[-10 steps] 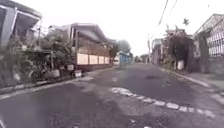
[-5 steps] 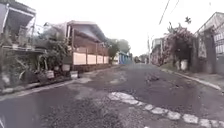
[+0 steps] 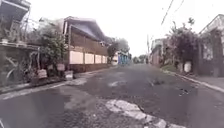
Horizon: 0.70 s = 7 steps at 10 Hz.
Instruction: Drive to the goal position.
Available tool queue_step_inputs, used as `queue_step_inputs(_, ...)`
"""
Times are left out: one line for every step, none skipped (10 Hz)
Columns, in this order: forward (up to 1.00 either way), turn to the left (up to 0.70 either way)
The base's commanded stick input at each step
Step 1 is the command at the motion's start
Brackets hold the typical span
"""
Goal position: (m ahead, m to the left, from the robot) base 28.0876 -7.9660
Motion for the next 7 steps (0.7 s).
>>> queue_step_inputs(0.85,0.00)
queue_step_inputs(0.85,0.00)
queue_step_inputs(0.85,0.00)
queue_step_inputs(0.85,0.00)
queue_step_inputs(0.85,0.00)
queue_step_inputs(0.85,0.00)
queue_step_inputs(0.85,0.00)
